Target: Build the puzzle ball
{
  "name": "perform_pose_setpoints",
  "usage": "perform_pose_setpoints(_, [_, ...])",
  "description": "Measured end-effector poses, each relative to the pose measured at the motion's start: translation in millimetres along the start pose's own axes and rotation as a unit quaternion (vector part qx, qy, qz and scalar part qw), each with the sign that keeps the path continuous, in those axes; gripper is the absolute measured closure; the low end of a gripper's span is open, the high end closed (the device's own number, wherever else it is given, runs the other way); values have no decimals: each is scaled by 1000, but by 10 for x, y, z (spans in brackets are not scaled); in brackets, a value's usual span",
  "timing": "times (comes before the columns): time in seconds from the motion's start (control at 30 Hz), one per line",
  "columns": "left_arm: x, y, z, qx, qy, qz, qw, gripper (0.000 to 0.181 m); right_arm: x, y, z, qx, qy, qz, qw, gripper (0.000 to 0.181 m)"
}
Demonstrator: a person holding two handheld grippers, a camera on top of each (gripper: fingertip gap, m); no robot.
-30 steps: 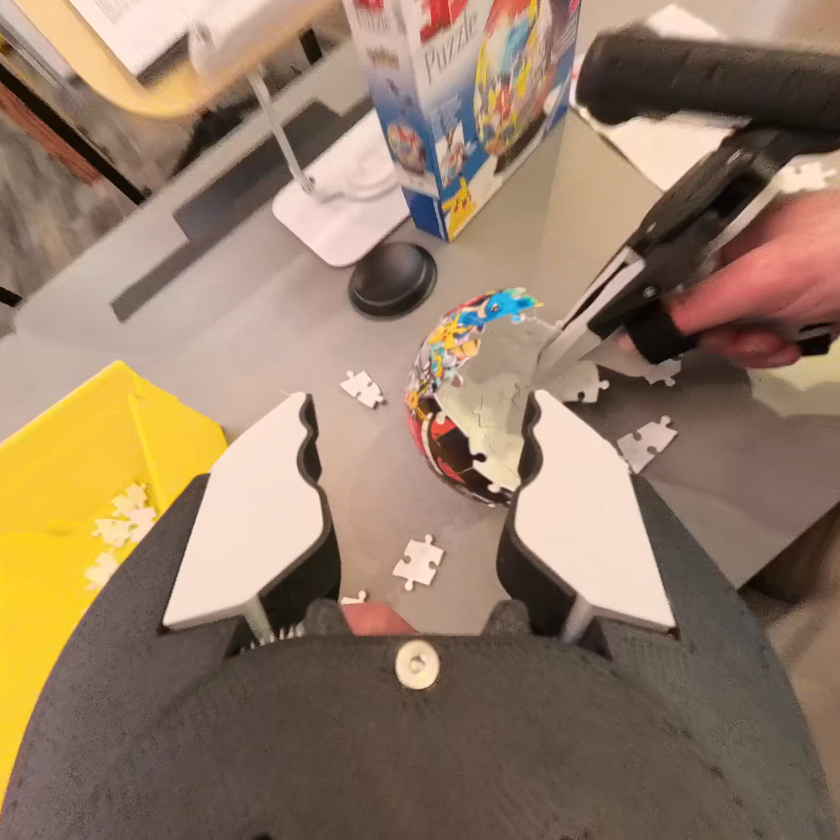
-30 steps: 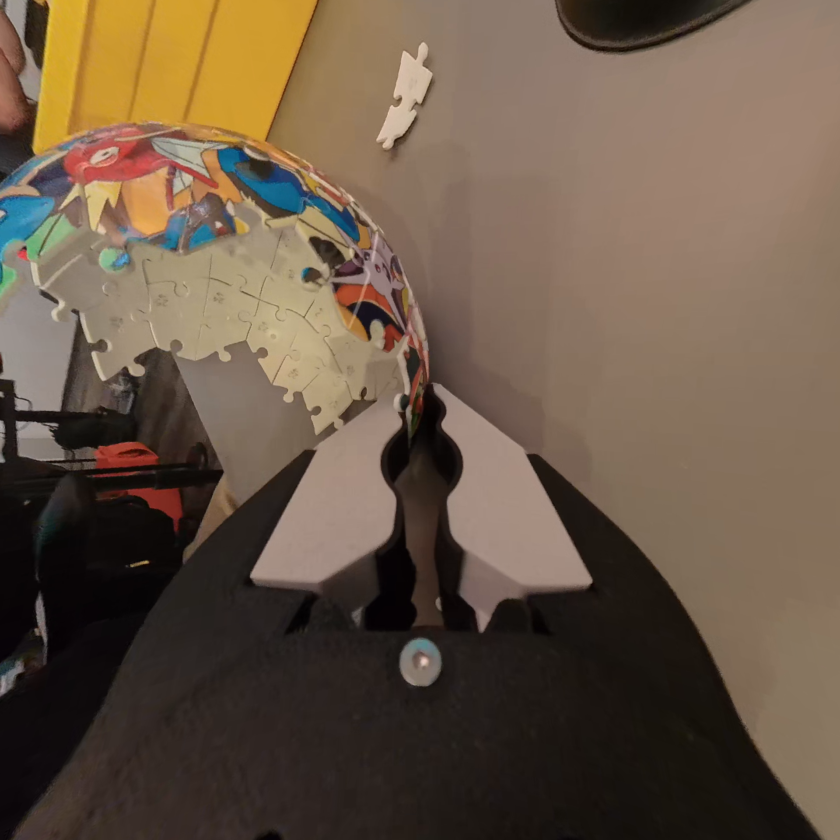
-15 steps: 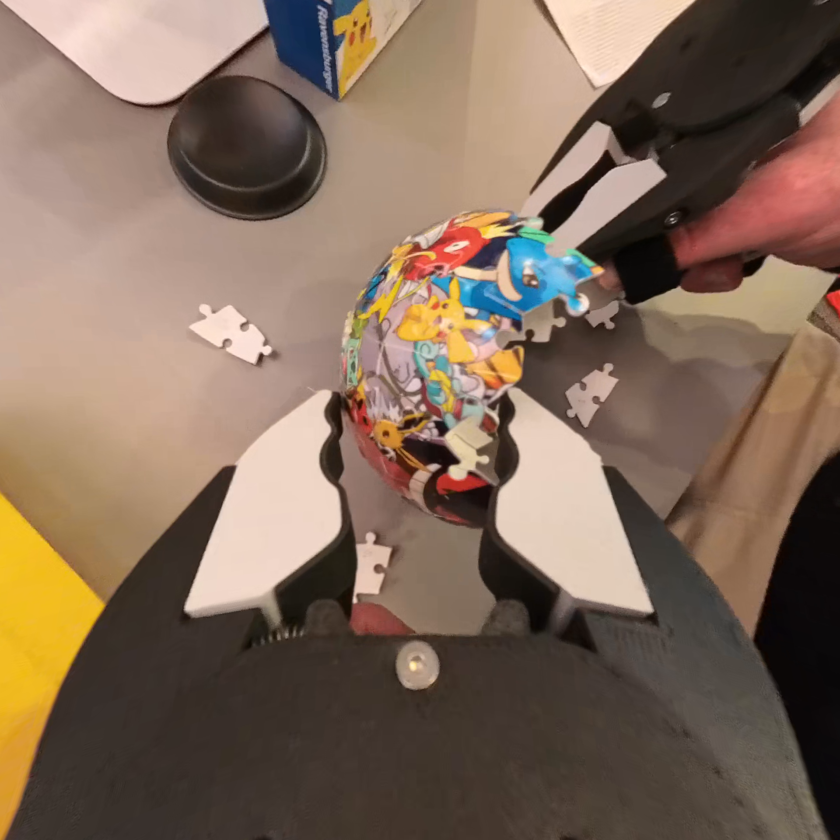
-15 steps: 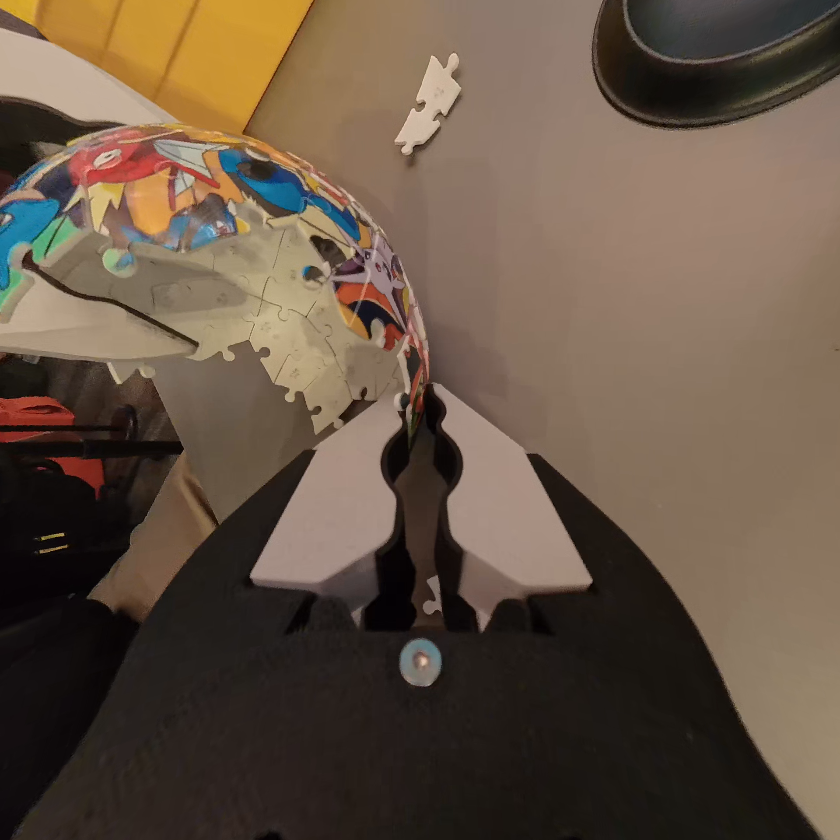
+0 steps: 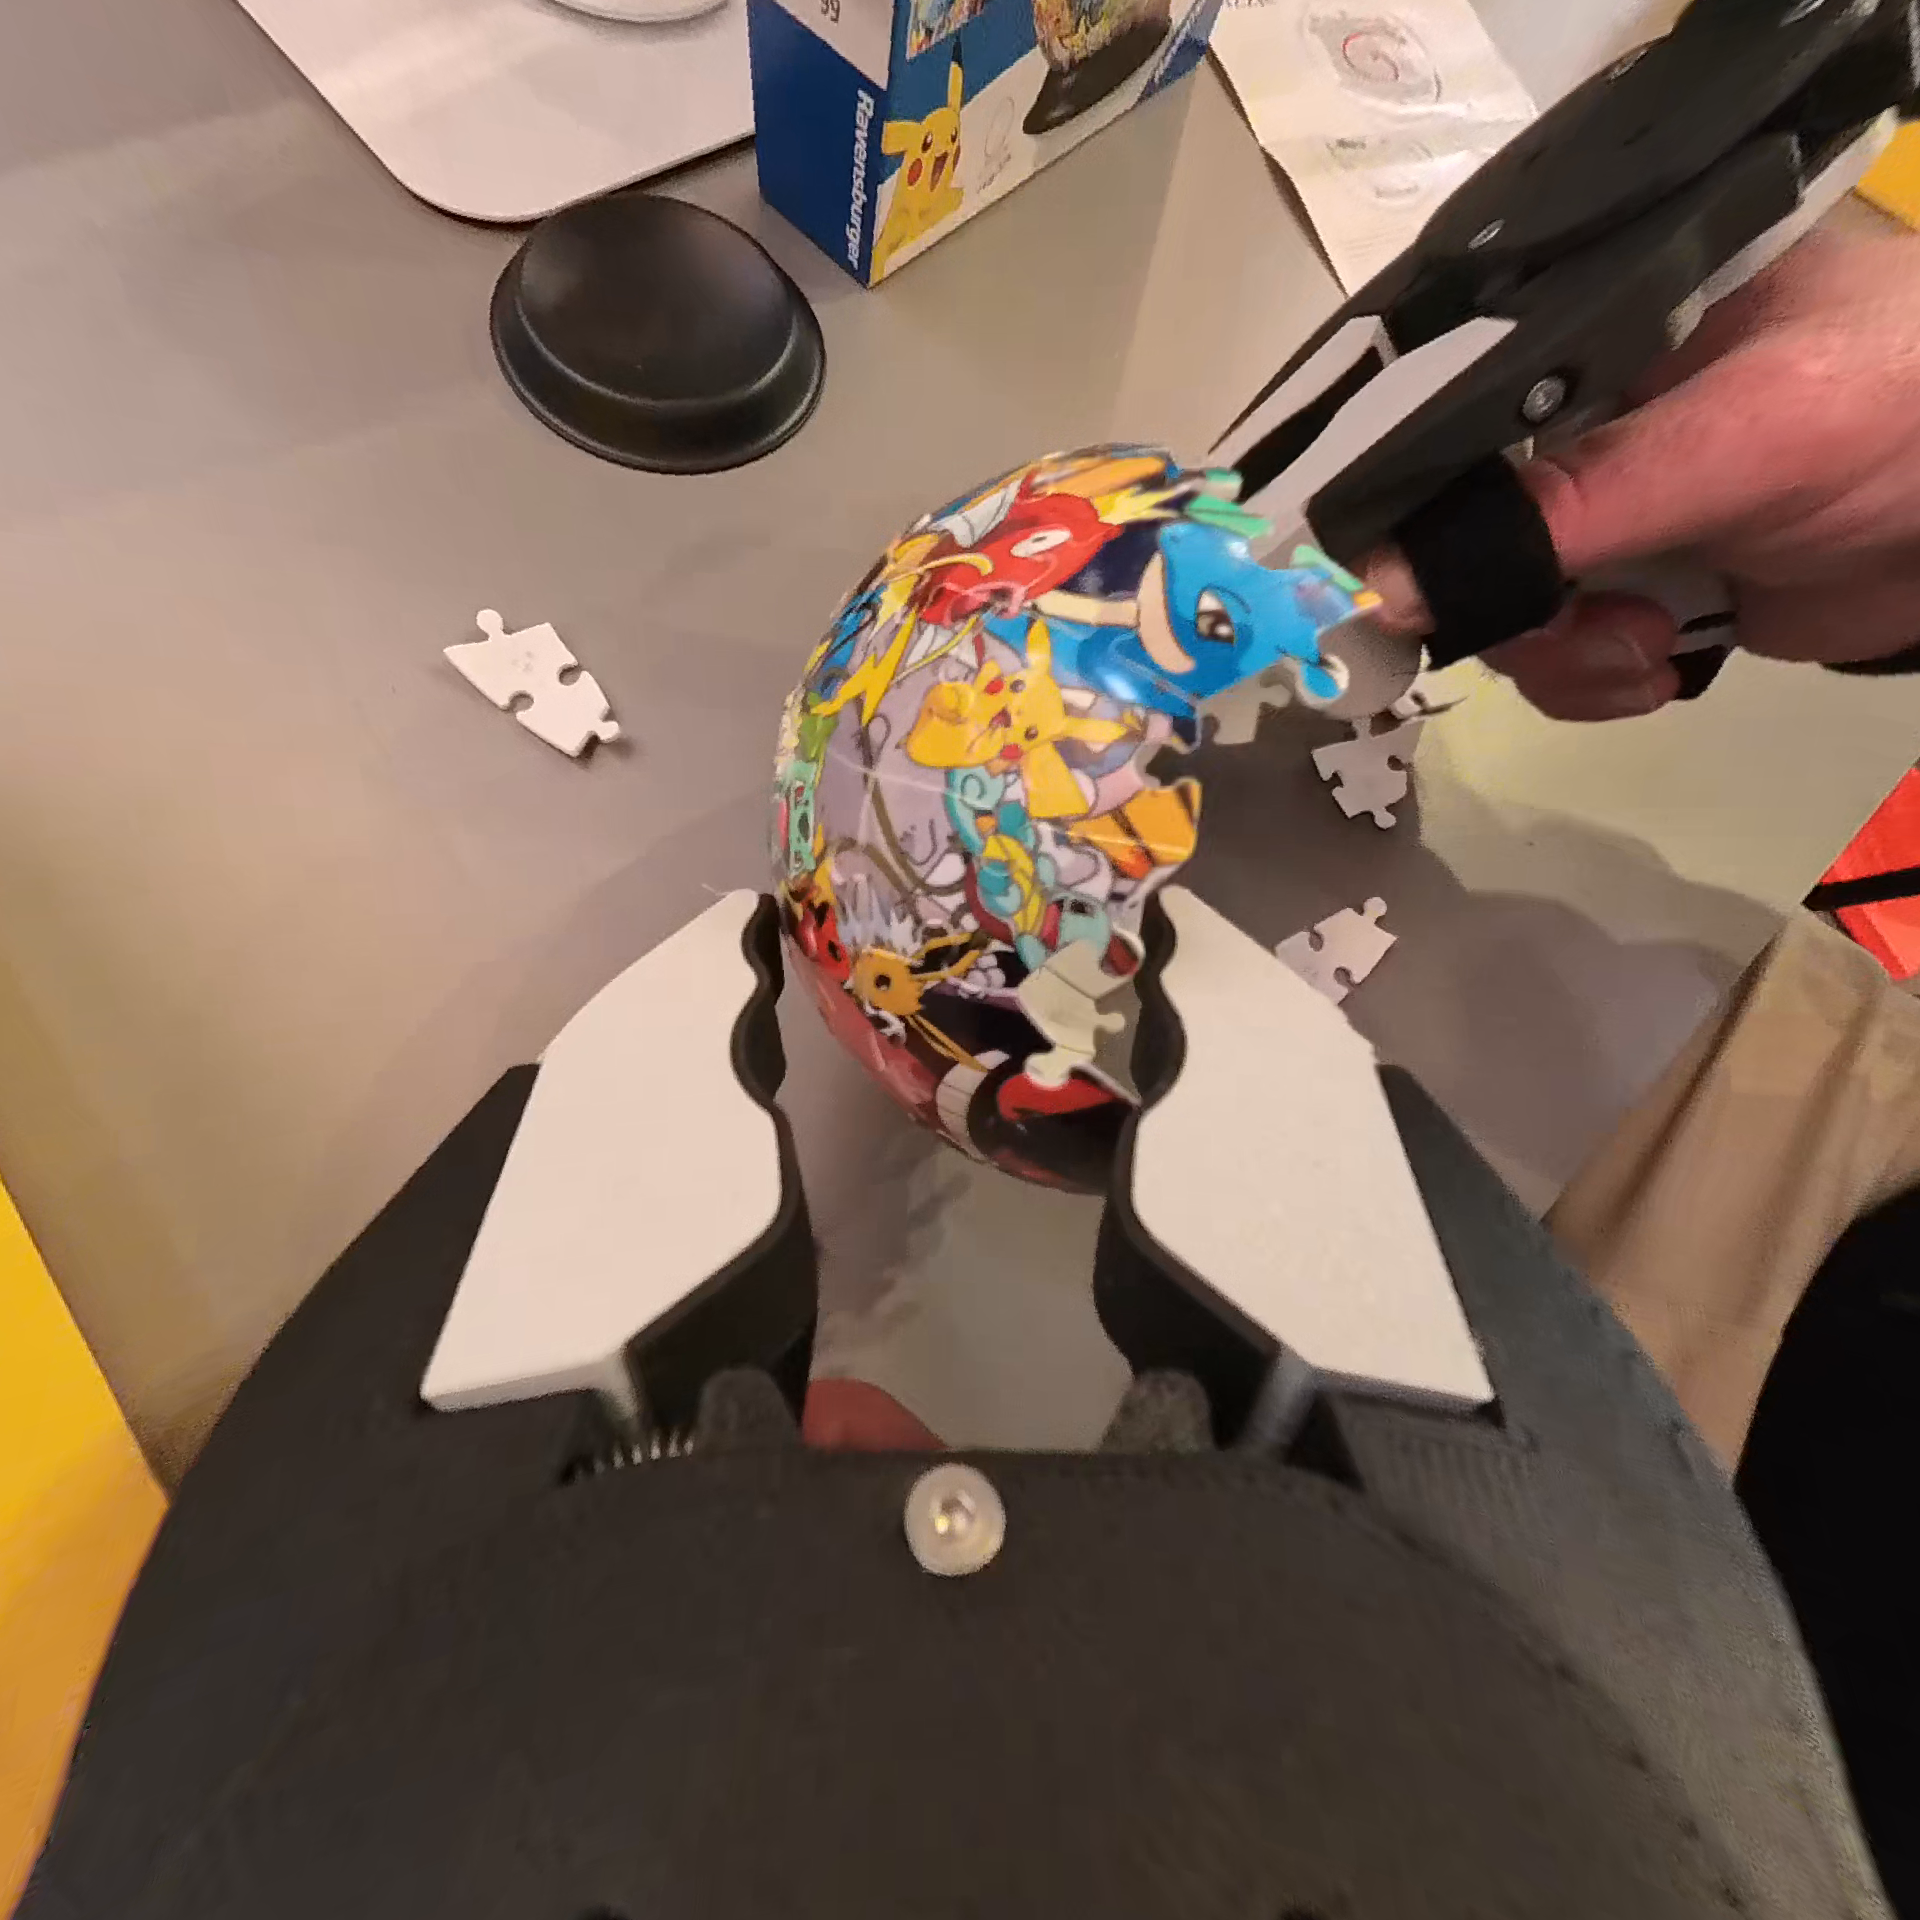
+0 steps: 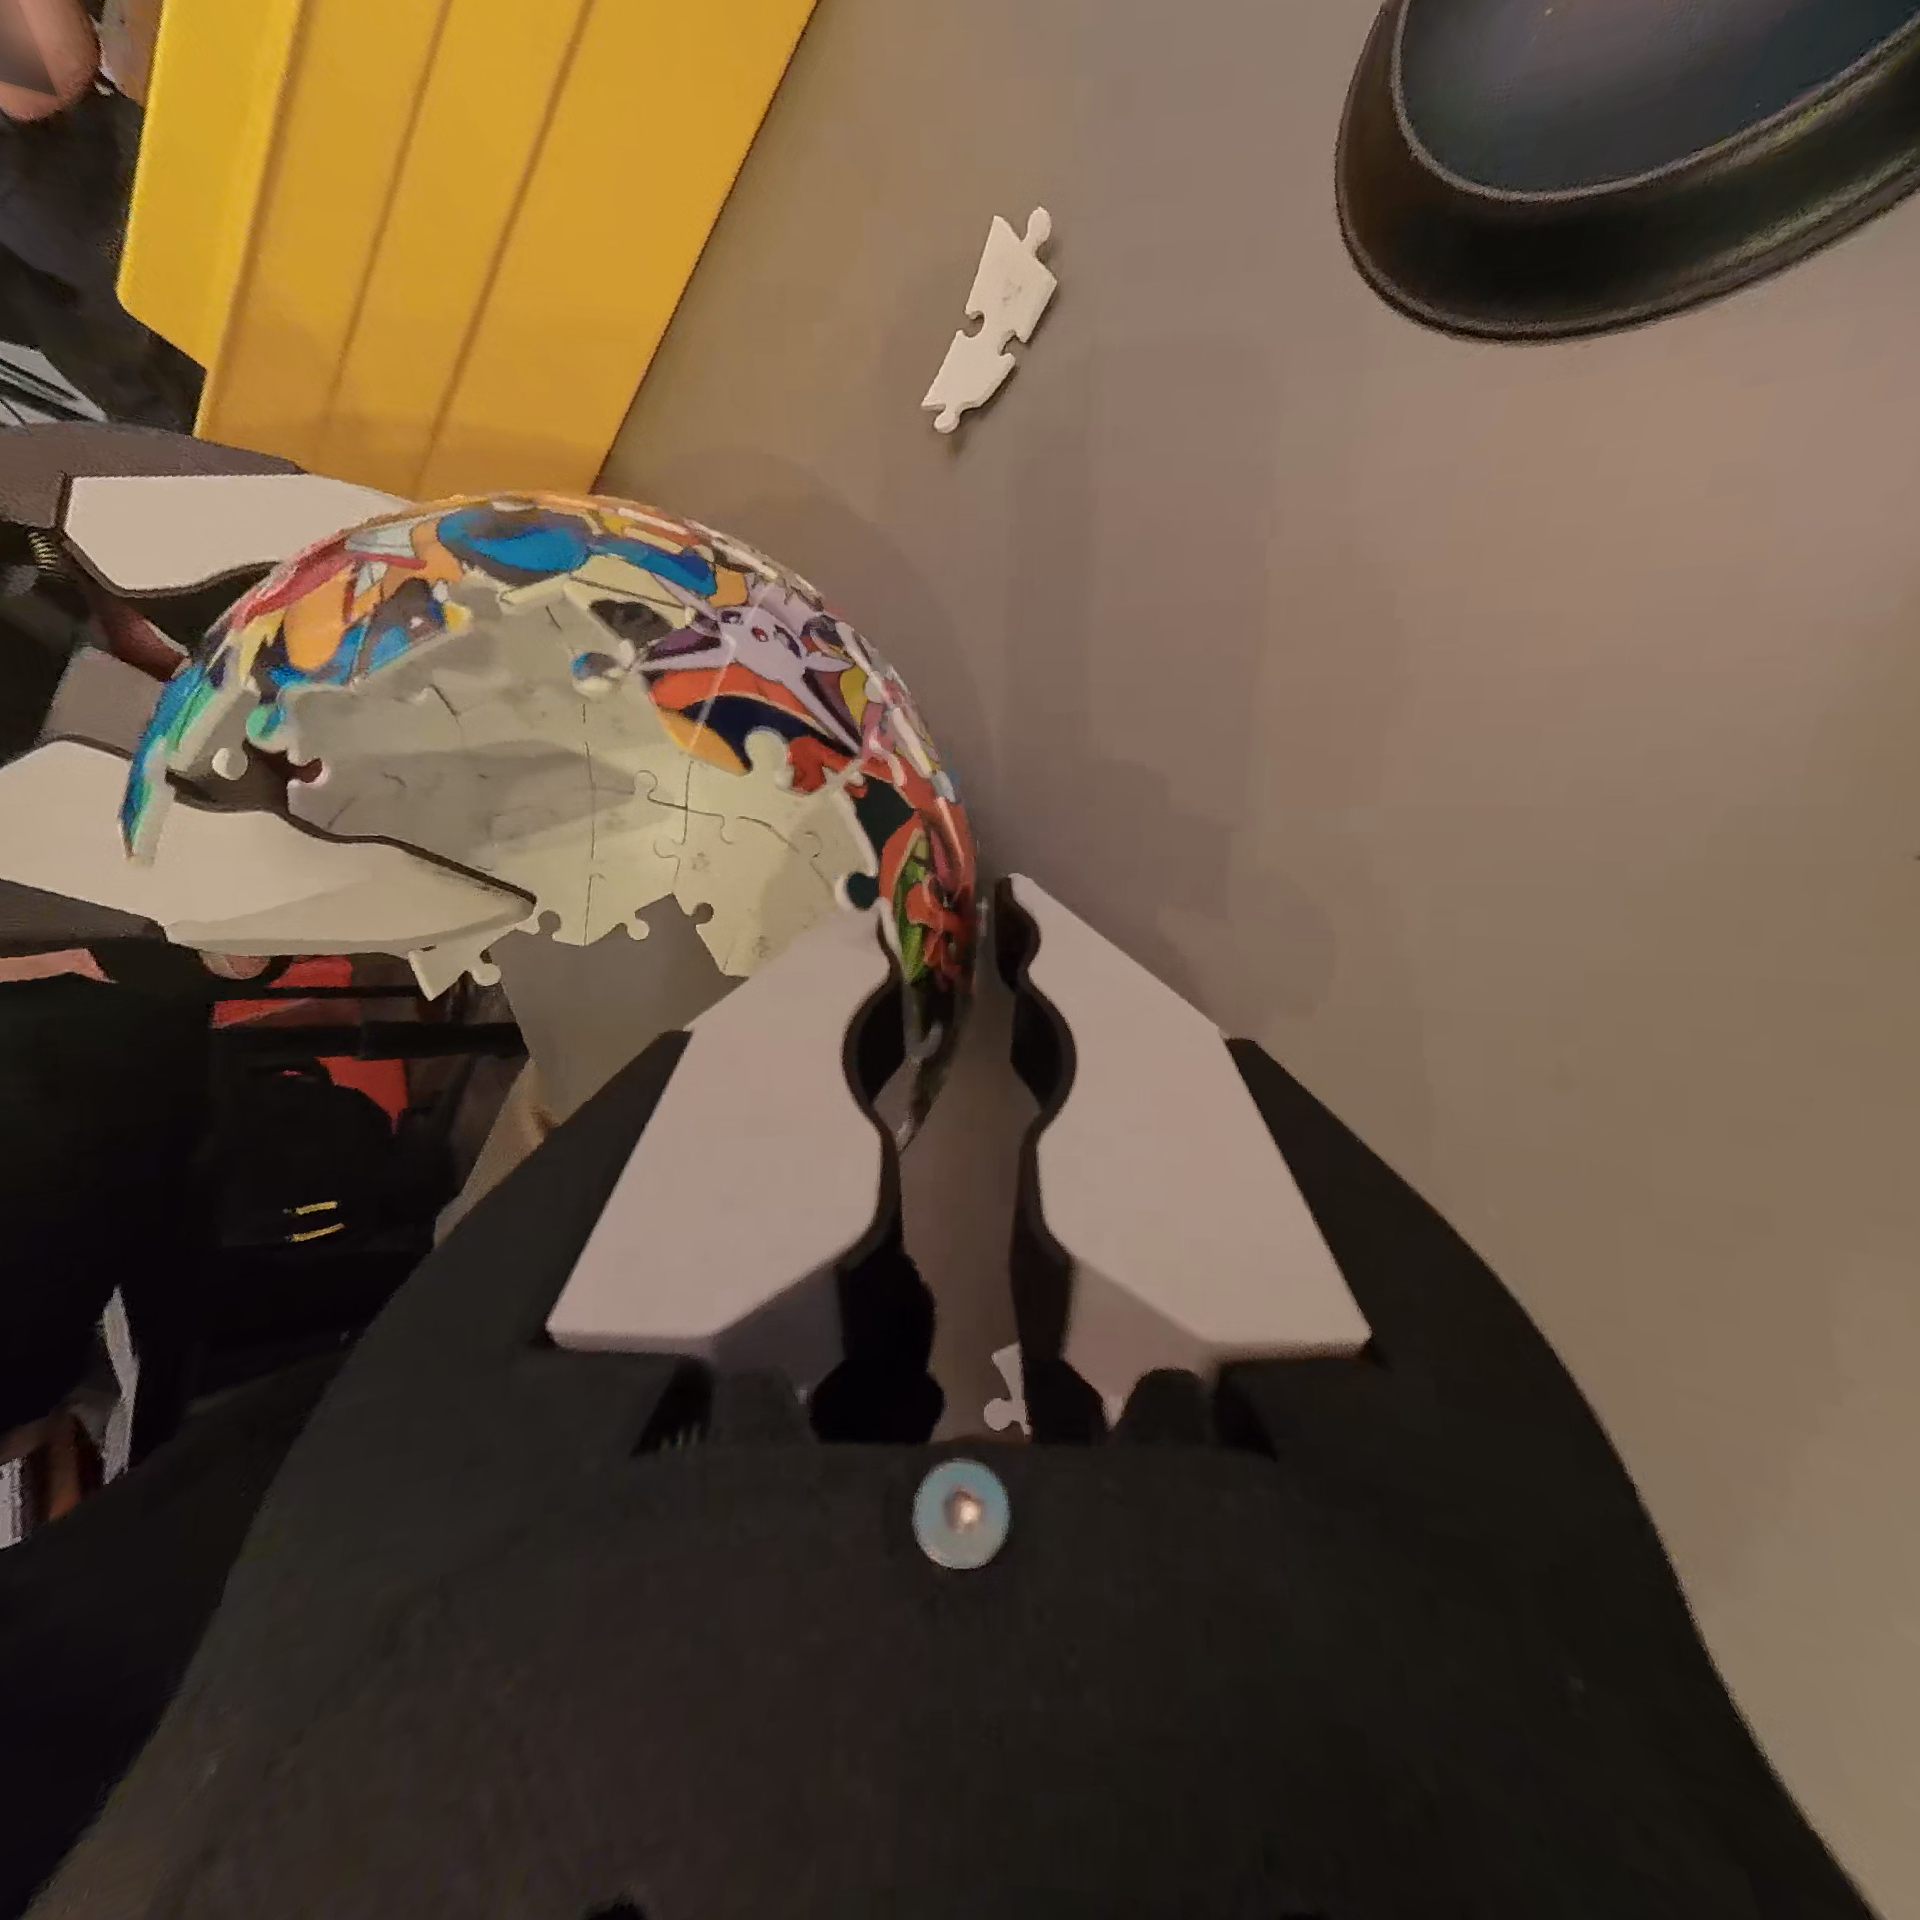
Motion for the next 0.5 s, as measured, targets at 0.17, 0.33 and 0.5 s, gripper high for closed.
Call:
perform_pose_setpoints(0.17, [-19,-2,-34,15,-19,-19,1000,115,35,-5,-14,-27,-36,10,999,173])
perform_pose_setpoints(0.33, [-36,4,-77,27,-28,-30,999,115,39,-30,-37,-66,-92,28,993,179])
perform_pose_setpoints(0.5, [-74,9,-77,40,-40,-37,998,116,65,-50,-7,-97,-126,37,987,180])
Point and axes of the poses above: each gripper's, where its closed fingertips meet, y out along the fingers, x out of its top, z = x × y across the jaws, the point moved 1 cm from there along -y, back along the fingers, and after that the axes turned 1 degree about x, right-handed, at the moved point
